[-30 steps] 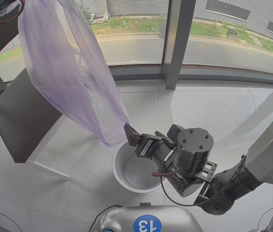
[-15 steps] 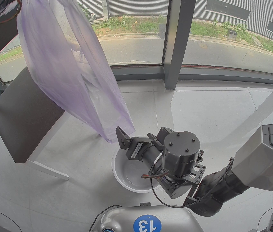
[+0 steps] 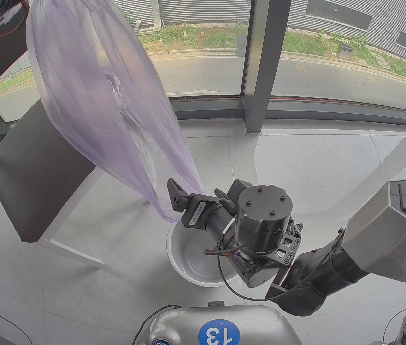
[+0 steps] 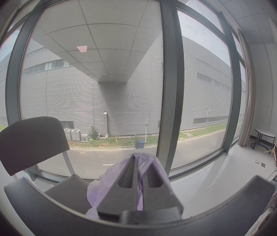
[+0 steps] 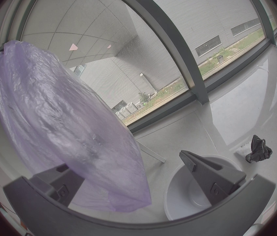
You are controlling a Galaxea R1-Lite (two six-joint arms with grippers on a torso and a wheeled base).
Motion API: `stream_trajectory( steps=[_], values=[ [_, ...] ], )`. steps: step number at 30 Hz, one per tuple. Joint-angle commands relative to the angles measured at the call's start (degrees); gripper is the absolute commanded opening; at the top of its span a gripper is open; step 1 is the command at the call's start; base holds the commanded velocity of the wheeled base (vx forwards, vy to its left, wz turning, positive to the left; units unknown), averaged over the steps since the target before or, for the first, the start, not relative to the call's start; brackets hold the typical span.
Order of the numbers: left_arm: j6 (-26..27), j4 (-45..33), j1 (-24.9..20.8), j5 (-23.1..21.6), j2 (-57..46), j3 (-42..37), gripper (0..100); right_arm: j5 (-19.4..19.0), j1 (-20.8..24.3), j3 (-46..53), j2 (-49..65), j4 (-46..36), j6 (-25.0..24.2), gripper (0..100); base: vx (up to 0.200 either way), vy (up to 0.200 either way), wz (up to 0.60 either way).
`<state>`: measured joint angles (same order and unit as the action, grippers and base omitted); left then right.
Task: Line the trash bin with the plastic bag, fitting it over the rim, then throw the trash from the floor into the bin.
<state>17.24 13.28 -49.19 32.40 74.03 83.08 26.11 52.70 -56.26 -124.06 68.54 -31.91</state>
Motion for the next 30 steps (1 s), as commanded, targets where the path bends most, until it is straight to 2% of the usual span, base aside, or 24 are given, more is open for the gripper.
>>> stream_trajectory(
  steps=[1,26,27,30],
  values=[
    [-0.01,0.08,-0.12,0.03,-0.12,-0.02,0,-0.10,0.03,-0.17,-0.13,0.02,0.27,100,0.000,0.000,0.00],
    [0.34,0.08,-0.12,0.03,-0.03,-0.81,0,-0.10,-1.37,0.01,-0.83,0.19,0.36,100,0.000,0.000,0.00],
    [0.43,0.08,-0.12,0.12,-0.03,-0.81,0,-0.10,-1.46,0.01,-0.83,0.19,0.63,0,0.000,0.000,0.00],
    [0.43,0.08,-0.12,0.12,-0.03,-0.81,0,-0.10,-1.64,0.10,-0.83,0.28,0.71,0,0.000,0.000,0.00]
  ],
)
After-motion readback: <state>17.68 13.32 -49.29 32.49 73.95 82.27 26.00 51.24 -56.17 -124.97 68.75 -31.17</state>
